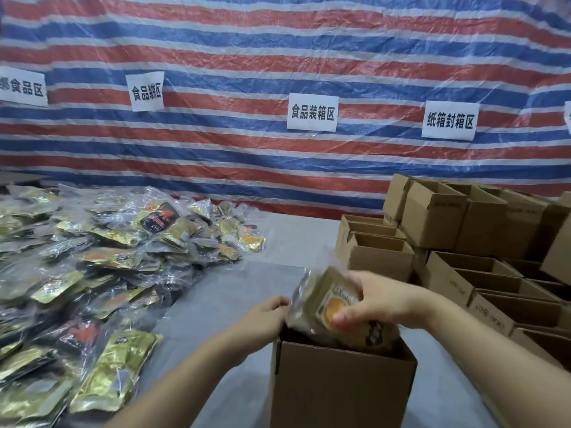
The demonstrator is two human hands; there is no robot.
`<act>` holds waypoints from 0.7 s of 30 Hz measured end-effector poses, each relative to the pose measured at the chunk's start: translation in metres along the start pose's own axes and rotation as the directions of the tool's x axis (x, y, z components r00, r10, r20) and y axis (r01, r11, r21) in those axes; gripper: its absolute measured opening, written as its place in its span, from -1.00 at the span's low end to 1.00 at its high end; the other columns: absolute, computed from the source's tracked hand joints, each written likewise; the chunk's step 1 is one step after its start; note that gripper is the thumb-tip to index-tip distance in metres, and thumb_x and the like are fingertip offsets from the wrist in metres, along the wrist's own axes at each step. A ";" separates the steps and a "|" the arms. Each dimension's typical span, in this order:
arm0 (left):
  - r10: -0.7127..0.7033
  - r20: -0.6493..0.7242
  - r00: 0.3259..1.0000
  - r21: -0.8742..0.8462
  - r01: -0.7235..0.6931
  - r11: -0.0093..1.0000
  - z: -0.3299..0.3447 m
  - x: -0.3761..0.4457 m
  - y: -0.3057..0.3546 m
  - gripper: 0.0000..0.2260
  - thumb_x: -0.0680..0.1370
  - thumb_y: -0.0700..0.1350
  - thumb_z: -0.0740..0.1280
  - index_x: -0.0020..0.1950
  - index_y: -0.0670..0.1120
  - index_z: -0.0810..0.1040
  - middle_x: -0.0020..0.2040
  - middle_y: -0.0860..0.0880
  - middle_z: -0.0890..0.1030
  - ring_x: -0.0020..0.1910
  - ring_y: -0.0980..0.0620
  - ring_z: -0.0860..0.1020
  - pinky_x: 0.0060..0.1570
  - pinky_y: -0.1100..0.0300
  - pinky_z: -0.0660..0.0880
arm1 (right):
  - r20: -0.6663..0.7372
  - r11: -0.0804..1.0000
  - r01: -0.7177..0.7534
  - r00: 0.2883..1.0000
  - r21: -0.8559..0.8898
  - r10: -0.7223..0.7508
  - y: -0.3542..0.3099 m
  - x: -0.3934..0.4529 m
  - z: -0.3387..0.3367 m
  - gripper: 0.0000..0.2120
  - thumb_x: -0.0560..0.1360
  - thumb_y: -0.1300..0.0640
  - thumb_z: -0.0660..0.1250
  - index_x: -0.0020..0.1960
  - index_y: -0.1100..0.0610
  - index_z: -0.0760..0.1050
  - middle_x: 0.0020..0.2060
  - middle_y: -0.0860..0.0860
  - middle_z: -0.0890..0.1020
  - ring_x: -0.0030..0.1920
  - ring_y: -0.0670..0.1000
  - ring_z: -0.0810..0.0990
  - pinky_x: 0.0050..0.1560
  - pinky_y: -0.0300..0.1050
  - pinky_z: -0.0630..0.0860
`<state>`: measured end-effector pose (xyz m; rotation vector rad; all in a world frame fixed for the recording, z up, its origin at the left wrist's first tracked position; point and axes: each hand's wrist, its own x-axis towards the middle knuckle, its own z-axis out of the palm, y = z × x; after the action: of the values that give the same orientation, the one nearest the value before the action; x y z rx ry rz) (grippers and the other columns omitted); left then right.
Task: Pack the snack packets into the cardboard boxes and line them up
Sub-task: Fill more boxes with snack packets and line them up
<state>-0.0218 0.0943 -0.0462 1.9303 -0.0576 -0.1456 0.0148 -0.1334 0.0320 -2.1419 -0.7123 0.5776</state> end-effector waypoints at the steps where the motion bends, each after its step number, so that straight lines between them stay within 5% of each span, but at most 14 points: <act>1: 0.005 -0.015 1.000 0.005 -0.005 1.000 0.001 0.000 0.000 -0.81 0.66 -0.11 0.16 0.07 -0.05 0.57 -0.07 -0.03 0.62 -0.14 0.10 0.55 -0.11 0.29 0.52 | 0.040 0.995 -0.034 0.998 -0.088 0.038 0.001 0.000 0.004 -0.52 0.42 -0.07 0.56 0.26 0.00 0.51 0.12 -0.03 0.69 0.15 -0.01 0.67 0.23 -0.04 0.58; 3: 0.011 -0.041 0.999 0.011 -0.011 1.000 0.004 0.001 0.002 -0.78 0.66 -0.15 0.12 0.00 -0.05 0.55 -0.19 0.02 0.55 -0.27 0.14 0.47 -0.33 0.39 0.41 | 0.110 0.969 -0.101 0.986 -0.227 0.128 0.002 0.001 0.011 -0.62 0.47 -0.11 0.52 0.20 -0.01 0.54 0.09 -0.02 0.70 0.10 -0.04 0.67 0.21 -0.08 0.58; 8: 0.046 -0.069 0.997 -0.008 -0.047 0.999 0.011 0.000 0.001 -0.78 0.63 -0.21 0.15 -0.18 -0.05 0.48 -0.34 0.06 0.49 -0.50 0.28 0.39 -0.48 0.41 0.30 | 0.339 0.906 -0.165 0.889 -0.389 0.308 0.005 0.018 0.032 -0.92 0.65 0.00 0.30 0.12 -0.05 0.52 0.03 -0.07 0.65 -0.01 -0.15 0.61 0.02 -0.27 0.52; 12: 0.056 -0.046 0.997 -0.008 -0.057 0.998 0.011 -0.005 -0.001 -0.78 0.65 -0.20 0.11 -0.06 -0.07 0.53 -0.24 -0.02 0.54 -0.36 0.21 0.48 -0.37 0.38 0.39 | 0.507 0.879 -0.175 0.760 -0.443 0.407 0.020 0.033 0.057 -0.63 0.70 0.22 0.16 0.49 0.27 0.32 0.41 0.24 0.46 0.30 0.10 0.50 0.34 -0.03 0.42; 15: 0.057 -0.012 0.998 0.000 -0.057 0.998 0.012 -0.011 -0.004 -0.77 0.67 -0.17 0.09 -0.03 -0.06 0.53 -0.20 -0.03 0.54 -0.34 0.15 0.52 -0.32 0.33 0.42 | 0.491 0.815 -0.221 0.704 -0.535 0.513 0.025 0.040 0.073 -0.51 0.68 0.24 0.20 0.59 0.18 0.18 0.53 0.18 0.33 0.49 0.19 0.35 0.49 0.09 0.28; 18: 0.081 -0.011 0.997 0.027 -0.081 0.996 0.010 -0.014 -0.003 -0.78 0.69 -0.16 0.08 0.01 -0.10 0.51 -0.19 -0.04 0.52 -0.38 0.22 0.51 -0.35 0.38 0.41 | 0.367 0.732 -0.287 0.719 -0.617 0.591 0.017 0.038 0.083 -0.58 0.70 0.05 0.15 0.55 0.07 0.28 0.48 0.10 0.40 0.45 0.14 0.39 0.46 0.09 0.28; 21: 0.105 -0.018 0.994 0.063 -0.104 0.993 0.008 -0.016 -0.003 -0.78 0.68 -0.16 0.08 0.03 -0.10 0.52 -0.18 -0.04 0.55 -0.33 0.22 0.51 -0.29 0.33 0.41 | 0.199 0.605 -0.215 0.816 -0.766 0.542 0.001 0.026 0.082 -0.77 0.67 -0.03 0.17 0.14 0.08 0.51 0.12 0.02 0.60 0.05 0.04 0.56 0.06 -0.02 0.42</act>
<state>-0.0392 0.0896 -0.0504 1.9859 -0.1503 -0.0539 -0.0156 -0.0730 -0.0204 -3.0108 -0.7764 1.1820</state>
